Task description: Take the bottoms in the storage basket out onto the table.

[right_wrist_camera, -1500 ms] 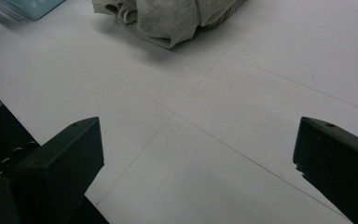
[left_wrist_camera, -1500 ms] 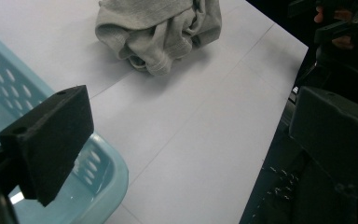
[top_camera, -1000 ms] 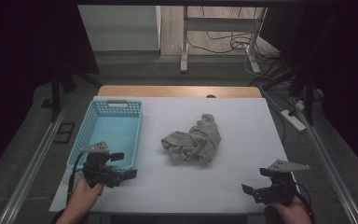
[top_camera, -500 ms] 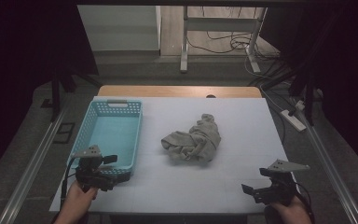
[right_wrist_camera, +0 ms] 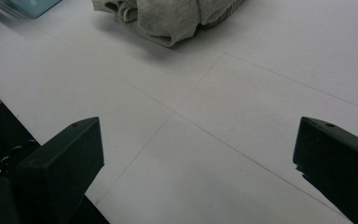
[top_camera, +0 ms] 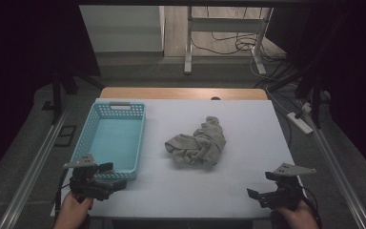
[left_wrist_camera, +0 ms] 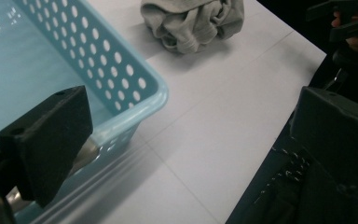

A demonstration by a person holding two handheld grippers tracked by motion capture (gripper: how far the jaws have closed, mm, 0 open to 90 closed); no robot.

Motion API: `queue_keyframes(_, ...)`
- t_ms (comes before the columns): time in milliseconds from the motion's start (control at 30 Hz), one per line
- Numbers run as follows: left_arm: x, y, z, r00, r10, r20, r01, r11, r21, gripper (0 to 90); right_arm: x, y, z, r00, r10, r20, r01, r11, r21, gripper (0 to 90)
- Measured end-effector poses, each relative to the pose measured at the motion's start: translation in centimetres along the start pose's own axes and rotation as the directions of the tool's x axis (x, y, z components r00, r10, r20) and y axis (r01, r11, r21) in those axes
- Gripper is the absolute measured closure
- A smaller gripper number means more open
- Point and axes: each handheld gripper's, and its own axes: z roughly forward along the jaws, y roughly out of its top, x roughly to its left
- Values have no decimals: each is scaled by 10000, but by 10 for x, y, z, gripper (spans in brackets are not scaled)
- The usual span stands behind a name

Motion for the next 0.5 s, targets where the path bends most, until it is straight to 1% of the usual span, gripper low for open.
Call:
queue_keyframes(233,2,-9,-5,9999,-149,-87,148,9999,-80,0,0,0,0,10000,-6,1,6,10000,9,20)
queue_keyframes(400,3,-14,-11,9994,-140,-313,137,9999,-84,0,0,0,0,10000,-12,0,12,10000,-18,20)
queue_keyframes(500,5,-18,-13,9990,-230,-388,228,9997,-57,0,0,0,0,10000,-11,3,11,10000,-21,20)
